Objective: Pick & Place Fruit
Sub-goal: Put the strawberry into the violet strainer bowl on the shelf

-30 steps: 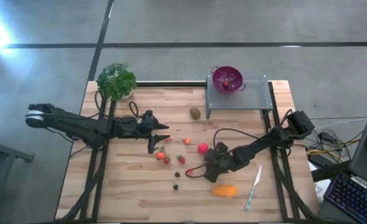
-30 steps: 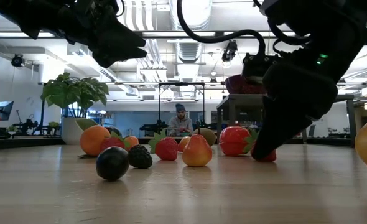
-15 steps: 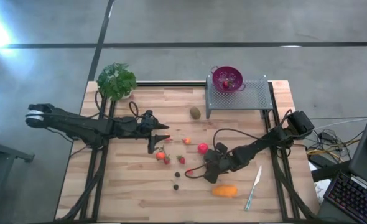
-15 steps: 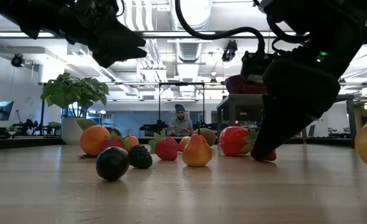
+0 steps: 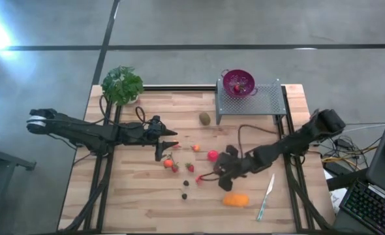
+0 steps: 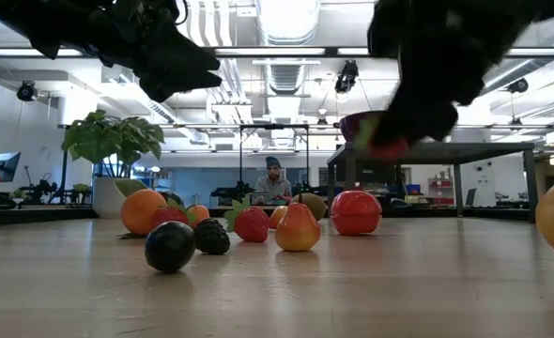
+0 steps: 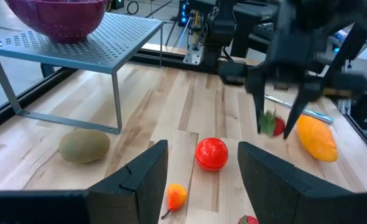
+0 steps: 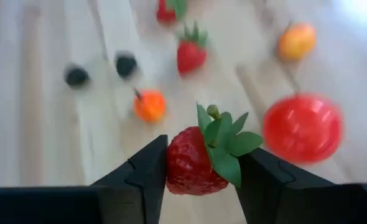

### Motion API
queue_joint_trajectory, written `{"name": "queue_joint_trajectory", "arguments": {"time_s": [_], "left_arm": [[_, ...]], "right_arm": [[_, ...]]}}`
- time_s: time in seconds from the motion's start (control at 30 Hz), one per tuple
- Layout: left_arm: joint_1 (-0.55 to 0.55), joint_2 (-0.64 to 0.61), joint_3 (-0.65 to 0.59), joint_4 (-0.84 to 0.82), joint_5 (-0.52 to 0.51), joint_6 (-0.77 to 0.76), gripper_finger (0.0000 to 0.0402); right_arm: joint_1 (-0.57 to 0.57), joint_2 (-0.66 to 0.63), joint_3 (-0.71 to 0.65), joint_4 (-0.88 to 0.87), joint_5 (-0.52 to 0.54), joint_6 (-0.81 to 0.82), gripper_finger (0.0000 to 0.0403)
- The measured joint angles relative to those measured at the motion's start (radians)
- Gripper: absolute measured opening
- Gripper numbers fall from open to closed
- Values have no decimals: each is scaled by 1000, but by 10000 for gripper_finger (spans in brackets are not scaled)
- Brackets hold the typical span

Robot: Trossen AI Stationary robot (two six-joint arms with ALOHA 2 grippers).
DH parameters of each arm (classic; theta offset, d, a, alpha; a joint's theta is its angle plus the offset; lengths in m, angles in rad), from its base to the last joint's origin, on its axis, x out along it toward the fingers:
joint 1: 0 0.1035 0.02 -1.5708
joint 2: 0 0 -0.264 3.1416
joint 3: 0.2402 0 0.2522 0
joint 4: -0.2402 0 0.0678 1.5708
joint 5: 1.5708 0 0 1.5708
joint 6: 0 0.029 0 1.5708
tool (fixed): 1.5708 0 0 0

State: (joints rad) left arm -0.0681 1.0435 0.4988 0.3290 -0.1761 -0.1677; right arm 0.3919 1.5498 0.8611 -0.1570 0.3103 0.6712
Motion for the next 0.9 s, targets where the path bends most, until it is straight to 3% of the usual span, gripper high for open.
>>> {"name": "queue_joint_trajectory", "arguments": {"time_s": [0.23, 0.47, 0.73, 0.9], "left_arm": [[0, 0, 0, 0, 0, 0, 200], [1, 0, 0, 1, 0, 0, 200], [1, 0, 0, 1, 0, 0, 200], [0, 0, 0, 1, 0, 0, 200]], "right_arm": [[-79, -185, 0, -47, 3, -123, 135], [-208, -342, 0, -106, 3, -235, 154], [-439, -467, 52, -213, -14, -359, 136], [-605, -470, 154, -353, -68, -415, 151]]}}
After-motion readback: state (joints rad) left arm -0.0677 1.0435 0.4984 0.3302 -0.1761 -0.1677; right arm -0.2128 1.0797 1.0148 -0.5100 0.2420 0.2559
